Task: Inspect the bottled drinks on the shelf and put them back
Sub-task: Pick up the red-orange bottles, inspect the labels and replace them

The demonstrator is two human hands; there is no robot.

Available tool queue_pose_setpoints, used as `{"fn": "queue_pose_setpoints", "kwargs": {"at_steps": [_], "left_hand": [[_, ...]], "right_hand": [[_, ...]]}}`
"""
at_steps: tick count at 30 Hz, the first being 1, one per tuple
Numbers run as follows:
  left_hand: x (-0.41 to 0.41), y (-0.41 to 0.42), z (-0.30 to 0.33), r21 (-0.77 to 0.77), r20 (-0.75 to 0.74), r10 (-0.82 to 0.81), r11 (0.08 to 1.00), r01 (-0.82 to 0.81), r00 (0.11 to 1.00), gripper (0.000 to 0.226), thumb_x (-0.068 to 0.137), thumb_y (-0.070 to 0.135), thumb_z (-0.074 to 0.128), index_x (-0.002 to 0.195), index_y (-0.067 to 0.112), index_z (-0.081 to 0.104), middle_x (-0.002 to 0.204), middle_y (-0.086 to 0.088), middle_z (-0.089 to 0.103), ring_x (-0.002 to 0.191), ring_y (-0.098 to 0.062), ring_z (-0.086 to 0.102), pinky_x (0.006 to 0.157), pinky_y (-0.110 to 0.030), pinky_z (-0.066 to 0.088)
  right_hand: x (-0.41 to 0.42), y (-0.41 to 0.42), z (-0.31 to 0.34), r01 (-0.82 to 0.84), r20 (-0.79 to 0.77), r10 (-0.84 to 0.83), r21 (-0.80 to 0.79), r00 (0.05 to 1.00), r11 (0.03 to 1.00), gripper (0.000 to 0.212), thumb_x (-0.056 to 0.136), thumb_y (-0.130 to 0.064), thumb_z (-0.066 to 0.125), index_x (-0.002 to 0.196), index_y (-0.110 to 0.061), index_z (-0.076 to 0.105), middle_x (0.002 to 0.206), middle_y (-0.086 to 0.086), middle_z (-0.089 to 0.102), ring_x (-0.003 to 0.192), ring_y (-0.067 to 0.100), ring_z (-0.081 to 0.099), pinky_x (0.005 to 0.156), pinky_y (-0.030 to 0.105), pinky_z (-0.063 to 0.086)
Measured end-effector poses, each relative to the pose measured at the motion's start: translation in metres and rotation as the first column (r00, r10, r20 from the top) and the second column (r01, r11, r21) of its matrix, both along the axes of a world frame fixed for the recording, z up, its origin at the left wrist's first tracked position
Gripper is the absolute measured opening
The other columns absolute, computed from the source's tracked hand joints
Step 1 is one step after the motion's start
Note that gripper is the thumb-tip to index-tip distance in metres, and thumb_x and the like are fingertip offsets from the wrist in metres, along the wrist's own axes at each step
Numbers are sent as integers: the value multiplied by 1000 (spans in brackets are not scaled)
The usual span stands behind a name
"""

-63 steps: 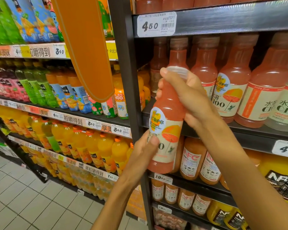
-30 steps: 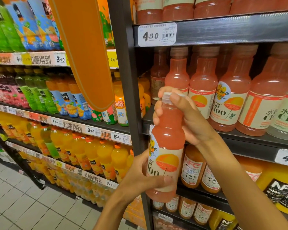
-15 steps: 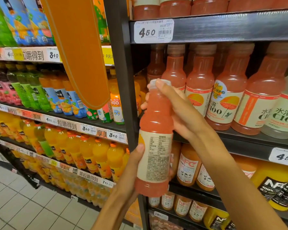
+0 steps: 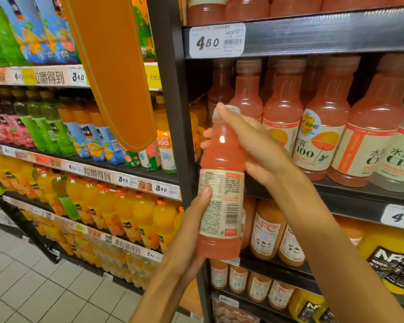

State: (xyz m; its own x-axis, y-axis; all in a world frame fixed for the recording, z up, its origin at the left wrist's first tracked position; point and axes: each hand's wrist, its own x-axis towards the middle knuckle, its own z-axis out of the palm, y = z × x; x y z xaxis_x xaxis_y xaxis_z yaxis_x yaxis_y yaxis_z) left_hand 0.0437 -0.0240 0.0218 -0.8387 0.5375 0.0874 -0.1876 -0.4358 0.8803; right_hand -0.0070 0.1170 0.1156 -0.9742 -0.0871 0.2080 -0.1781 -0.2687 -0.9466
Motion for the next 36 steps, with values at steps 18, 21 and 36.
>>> {"fn": "queue_pose_setpoints", "kwargs": {"at_steps": [18, 21, 36], "left_hand": [[-9, 10, 1, -256, -333, 132, 940, -224, 934, 56, 74, 63, 62, 121, 32, 55, 113, 13, 70, 106, -7, 66, 79, -18, 53], [-8, 10, 1, -200, -270, 120, 963, -178, 955, 63, 63, 59, 72, 117, 27, 61, 110, 3, 72, 101, -15, 68, 77, -24, 56], [-39, 8, 4, -220, -548, 227, 889, -401, 805, 49, 88, 31, 60, 134, 25, 42, 124, 15, 62, 117, -3, 57, 89, -16, 48]], "right_hand": [[17, -8, 17, 309, -192, -289, 85, 938, 947, 27, 90, -36, 64, 110, -19, 55, 81, 5, 68, 70, 15, 69, 61, 25, 57], [16, -3, 21, 228, -117, -215, 111, 969, 967, 31, 89, -39, 65, 108, -15, 58, 84, 6, 70, 74, 17, 71, 68, 32, 59], [9, -9, 23, 457, -516, -358, 75, 778, 886, 16, 94, -24, 59, 108, -22, 51, 90, 2, 67, 76, 12, 69, 65, 23, 55]]}}
